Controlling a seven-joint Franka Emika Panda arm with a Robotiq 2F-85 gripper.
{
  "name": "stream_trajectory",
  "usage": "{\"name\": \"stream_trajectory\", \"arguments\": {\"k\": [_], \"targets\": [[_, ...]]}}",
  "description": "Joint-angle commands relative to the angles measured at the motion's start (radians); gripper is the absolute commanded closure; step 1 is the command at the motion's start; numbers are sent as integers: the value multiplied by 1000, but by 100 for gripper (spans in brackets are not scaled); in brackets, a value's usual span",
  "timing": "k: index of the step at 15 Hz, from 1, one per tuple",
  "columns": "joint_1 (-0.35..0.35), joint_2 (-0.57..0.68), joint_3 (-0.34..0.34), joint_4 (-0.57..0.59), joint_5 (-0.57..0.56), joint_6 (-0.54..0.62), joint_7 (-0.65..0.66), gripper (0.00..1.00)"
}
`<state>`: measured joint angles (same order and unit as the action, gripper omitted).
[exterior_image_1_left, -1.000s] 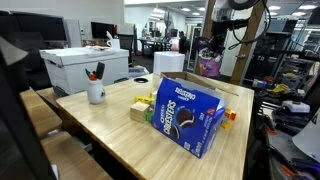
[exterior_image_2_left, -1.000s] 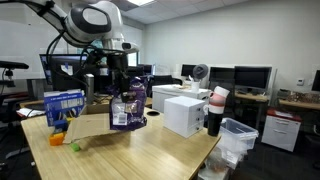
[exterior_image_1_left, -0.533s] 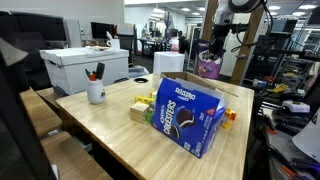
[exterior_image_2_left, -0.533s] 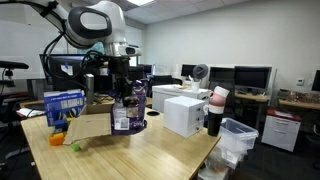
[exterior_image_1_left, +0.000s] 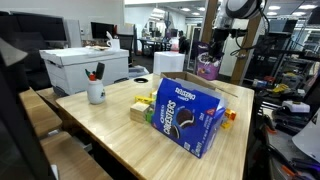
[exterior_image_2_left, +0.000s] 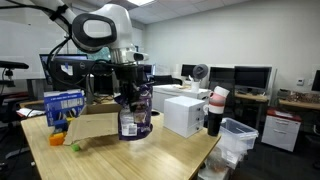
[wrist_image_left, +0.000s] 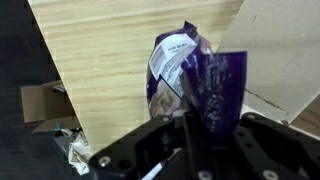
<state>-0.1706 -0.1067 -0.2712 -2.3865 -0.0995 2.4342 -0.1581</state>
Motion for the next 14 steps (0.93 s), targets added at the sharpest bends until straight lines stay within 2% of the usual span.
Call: {"name": "stream_trajectory", "arguments": {"k": [1, 11, 12, 13, 14], "targets": [[-18, 21, 1, 10, 52, 22, -63, 95], [-31, 79, 0, 30, 112, 22, -106, 95], [-31, 79, 0, 26, 104, 25, -102, 70], [-32, 82, 1, 29, 105, 23, -102, 69], [-32, 84, 1, 31, 105, 21, -100, 61]]}}
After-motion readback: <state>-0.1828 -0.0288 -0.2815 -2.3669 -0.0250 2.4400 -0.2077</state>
